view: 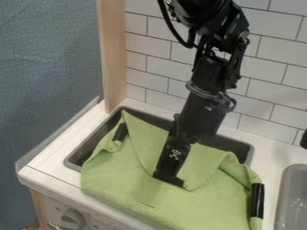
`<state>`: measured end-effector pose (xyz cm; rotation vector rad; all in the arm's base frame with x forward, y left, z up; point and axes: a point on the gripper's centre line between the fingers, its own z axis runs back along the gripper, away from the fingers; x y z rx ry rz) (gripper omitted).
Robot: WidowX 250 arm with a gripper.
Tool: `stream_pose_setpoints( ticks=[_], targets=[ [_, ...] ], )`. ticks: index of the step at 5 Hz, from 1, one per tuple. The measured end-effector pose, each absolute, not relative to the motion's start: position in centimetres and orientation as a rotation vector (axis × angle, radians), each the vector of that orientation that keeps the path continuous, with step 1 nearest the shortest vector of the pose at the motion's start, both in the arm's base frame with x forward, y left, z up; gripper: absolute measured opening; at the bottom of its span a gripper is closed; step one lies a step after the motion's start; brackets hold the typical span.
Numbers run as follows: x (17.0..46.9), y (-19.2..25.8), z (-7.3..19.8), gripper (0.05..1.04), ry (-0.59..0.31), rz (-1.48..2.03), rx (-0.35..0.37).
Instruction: Unfold the cloth from center to top
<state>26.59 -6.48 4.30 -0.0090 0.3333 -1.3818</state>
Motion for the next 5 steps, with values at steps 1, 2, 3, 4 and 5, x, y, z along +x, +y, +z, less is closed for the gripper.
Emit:
stream_pose_setpoints(
  ticks=[1, 2, 3, 4, 5],
  targets=[
    [26.2, -6.3, 3.4, 0.999, 0.367, -1.382, -0.026],
    [26.5, -6.0, 2.9, 0.999, 0.35, -1.429, -0.039],
    [26.7, -6.1, 2.4, 0.999, 0.342, -1.442, -0.049],
    [26.7, -5.8, 1.2, 0.999, 0.363, -1.439, -0.07],
    [27.6, -5.1, 0.1, 0.999, 0.341, -1.441, -0.104]
  ],
)
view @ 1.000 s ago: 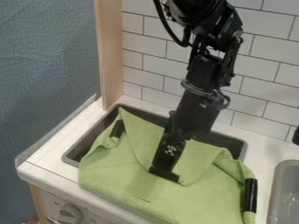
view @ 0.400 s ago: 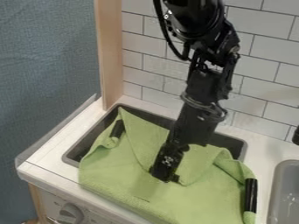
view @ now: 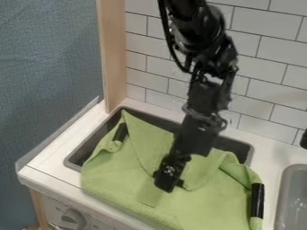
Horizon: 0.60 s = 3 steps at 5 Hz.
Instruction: Unfold the cloth from center to top
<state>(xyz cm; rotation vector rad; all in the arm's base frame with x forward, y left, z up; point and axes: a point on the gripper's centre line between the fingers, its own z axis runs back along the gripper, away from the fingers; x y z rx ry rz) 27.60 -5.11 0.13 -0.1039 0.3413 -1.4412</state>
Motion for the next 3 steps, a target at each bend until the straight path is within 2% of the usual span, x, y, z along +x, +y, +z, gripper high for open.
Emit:
stream_pose_setpoints(
  ticks=[3],
  targets=[
    [29.4, -4.7, -1.8, 0.999, 0.321, -1.472, -0.132]
  ],
)
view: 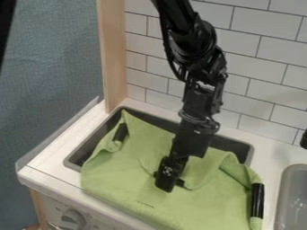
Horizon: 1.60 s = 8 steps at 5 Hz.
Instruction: Unfold the cloth from center to top
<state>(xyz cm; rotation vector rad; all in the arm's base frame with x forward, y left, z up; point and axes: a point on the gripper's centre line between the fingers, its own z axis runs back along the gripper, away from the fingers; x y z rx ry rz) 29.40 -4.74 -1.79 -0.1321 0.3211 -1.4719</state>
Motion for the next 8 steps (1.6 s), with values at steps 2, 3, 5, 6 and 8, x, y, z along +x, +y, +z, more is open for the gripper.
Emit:
stream_pose_setpoints(
  ticks=[2, 3, 5, 6, 8],
  targets=[
    [29.8, -4.9, -2.3, 0.636, 0.268, -1.5, -0.113],
    [29.7, -5.0, -2.5, 0.332, 0.255, -1.503, -0.109],
    [29.5, -5.3, -2.7, 0.077, 0.263, -1.505, -0.09],
    [28.9, -5.2, -2.6, 0.058, 0.268, -1.5, -0.087],
    [28.6, -5.0, -1.2, 0.054, 0.239, -1.492, -0.108]
  ],
)
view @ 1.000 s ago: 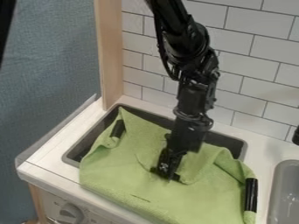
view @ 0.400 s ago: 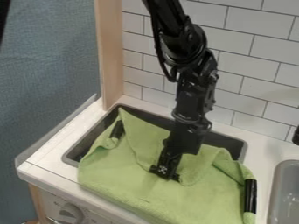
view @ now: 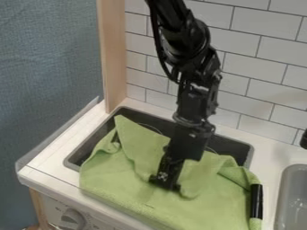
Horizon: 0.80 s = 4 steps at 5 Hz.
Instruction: Unfold the cloth from center to top
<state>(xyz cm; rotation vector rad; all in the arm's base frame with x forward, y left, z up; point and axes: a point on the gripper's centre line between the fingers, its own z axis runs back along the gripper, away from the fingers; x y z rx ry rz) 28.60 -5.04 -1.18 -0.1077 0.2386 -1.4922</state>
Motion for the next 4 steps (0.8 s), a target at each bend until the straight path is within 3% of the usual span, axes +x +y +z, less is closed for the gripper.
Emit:
stream_pose_setpoints(
  ticks=[2, 4],
  targets=[
    [29.7, -5.1, 0.8, 0.054, 0.204, -1.502, -0.084],
    [33.7, -5.5, 3.6, 0.054, 0.106, -1.506, 0.008]
  ],
)
